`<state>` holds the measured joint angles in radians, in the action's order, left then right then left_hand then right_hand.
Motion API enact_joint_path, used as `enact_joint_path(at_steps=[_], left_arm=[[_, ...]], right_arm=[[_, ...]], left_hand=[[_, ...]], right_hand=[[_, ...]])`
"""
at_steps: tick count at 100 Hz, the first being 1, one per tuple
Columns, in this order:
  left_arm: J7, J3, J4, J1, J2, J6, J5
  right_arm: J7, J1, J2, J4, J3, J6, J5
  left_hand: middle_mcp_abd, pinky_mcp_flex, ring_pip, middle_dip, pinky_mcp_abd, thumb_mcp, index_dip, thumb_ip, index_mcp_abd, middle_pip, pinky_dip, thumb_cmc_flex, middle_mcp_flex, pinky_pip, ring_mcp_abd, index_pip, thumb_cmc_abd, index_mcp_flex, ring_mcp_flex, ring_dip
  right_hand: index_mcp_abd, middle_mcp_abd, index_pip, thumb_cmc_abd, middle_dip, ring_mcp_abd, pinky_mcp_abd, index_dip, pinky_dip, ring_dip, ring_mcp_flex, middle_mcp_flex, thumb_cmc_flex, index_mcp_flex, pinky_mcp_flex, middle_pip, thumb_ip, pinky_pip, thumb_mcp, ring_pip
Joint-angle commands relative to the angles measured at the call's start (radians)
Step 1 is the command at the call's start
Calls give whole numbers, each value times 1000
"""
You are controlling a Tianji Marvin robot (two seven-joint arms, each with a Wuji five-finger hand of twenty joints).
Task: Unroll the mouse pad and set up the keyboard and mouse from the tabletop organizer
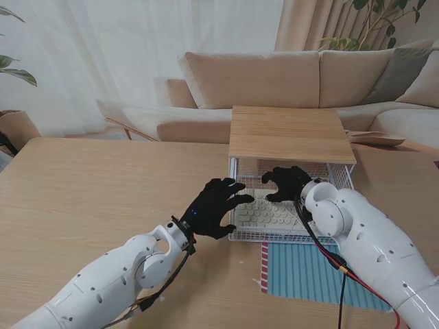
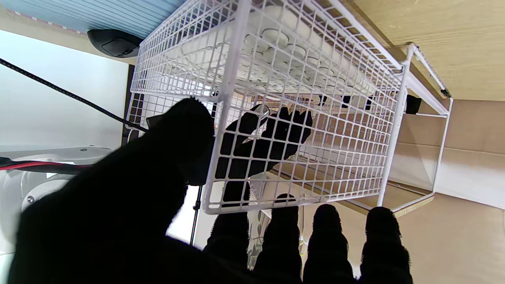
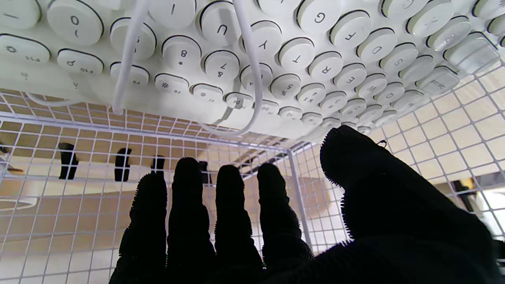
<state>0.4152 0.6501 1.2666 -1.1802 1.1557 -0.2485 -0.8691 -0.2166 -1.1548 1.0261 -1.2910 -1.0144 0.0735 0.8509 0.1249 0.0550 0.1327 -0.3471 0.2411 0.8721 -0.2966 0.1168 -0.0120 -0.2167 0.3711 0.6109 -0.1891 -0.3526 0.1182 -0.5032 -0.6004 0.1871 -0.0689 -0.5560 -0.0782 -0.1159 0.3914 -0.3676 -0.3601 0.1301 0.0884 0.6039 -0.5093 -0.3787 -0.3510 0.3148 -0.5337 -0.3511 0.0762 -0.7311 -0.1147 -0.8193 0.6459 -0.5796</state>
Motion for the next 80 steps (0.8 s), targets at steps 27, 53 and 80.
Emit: enact_joint_path(at_steps=[27, 53, 80], left_arm=[[-20, -10, -7, 1, 14, 14, 29], [-31, -10, 1, -2, 13, 24, 31], [-46, -8, 12, -6, 12, 32, 37]], right_arm=[[0, 50, 26, 69, 73, -77, -54], [8, 64, 34, 99, 101, -121, -92], [-35, 74, 33, 106, 116, -150, -132]], left_hand=[[-25, 2, 62, 48, -19, -44, -33, -23, -5, -91, -98, -16, -20, -112, -8, -57, 103, -42, 7, -1], [-21, 2, 88, 55, -26, -33, -50, -23, -14, -127, -101, -9, -23, -134, -3, -91, 99, -43, -2, 7], [-21, 4, 99, 59, -27, -34, -61, -22, -14, -135, -100, -11, -21, -145, -1, -113, 109, -45, -4, 15]], right_hand=[[-22, -27, -2, 66, 13, -7, -20, -26, 20, 14, 39, -43, 23, 31, -30, 14, 51, 30, -41, 15], [-34, -36, -15, 92, 18, 2, -11, -40, 20, 17, 50, -46, 66, 39, -46, 24, 47, 49, -94, 19], [-43, -54, -31, 131, 21, 21, 16, -54, 4, 18, -5, 24, 88, 9, -23, 32, 50, 74, -178, 14]])
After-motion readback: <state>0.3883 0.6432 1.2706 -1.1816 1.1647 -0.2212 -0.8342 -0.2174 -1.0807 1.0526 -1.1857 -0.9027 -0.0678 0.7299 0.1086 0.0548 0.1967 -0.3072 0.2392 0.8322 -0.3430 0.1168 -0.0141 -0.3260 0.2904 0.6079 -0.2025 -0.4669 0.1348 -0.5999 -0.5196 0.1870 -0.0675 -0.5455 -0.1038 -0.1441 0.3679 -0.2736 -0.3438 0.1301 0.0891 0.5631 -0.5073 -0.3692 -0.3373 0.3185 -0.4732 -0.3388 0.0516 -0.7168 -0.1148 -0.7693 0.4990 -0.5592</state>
